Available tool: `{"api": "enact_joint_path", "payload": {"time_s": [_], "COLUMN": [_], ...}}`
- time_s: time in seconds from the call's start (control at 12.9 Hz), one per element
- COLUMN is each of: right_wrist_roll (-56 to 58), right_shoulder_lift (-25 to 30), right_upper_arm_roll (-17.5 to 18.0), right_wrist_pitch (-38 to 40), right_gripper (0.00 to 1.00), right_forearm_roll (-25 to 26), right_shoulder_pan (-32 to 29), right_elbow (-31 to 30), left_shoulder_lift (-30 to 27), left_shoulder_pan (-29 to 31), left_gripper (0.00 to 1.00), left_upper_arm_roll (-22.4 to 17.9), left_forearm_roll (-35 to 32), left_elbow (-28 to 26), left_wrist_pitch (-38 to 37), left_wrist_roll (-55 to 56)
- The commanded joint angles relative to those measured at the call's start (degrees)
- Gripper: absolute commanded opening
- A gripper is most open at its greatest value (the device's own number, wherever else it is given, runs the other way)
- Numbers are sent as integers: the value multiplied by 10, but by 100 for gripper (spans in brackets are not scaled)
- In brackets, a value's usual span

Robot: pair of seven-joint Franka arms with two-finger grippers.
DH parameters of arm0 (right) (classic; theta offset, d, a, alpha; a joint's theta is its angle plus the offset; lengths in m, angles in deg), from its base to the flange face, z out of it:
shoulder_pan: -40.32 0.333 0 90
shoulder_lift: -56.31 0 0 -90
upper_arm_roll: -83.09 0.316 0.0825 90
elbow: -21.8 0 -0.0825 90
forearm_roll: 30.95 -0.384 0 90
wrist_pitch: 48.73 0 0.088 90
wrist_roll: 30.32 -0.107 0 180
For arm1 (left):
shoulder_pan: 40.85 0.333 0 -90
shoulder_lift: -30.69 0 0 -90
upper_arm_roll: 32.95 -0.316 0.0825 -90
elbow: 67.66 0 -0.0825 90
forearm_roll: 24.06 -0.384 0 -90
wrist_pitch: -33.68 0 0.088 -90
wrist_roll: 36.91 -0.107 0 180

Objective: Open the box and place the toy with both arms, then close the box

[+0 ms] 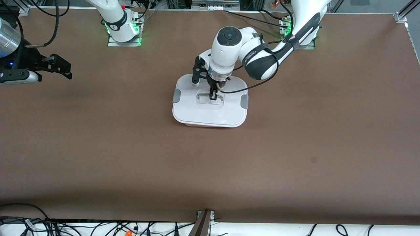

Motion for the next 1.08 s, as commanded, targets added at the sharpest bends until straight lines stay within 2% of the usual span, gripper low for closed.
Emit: {"api": "enact_joint_path", "payload": {"time_s": [0.0, 0.23, 1.0], "right_wrist_roll": [-7, -7, -7], "right_shoulder_lift": [-5, -5, -5], "right_upper_arm_roll": [3, 2, 2], "right_wrist_pitch": [8, 8, 10], "right_gripper": [100, 100, 100], "right_forearm_roll": [-9, -9, -9], "right_shoulder_pan": [-6, -7, -7], "right_elbow": [14, 14, 13], "left_shoulder_lift": [-19, -20, -16], "left_shoulder_pan": [2, 1, 16], "left_gripper": [0, 0, 0], "left_upper_arm_roll": [1, 1, -1], "left_forearm_roll": [-14, -14, -14], "left_elbow": [-27, -35, -37], "left_wrist_pitch": [-7, -6, -8], "left_wrist_roll": [13, 49, 46]}}
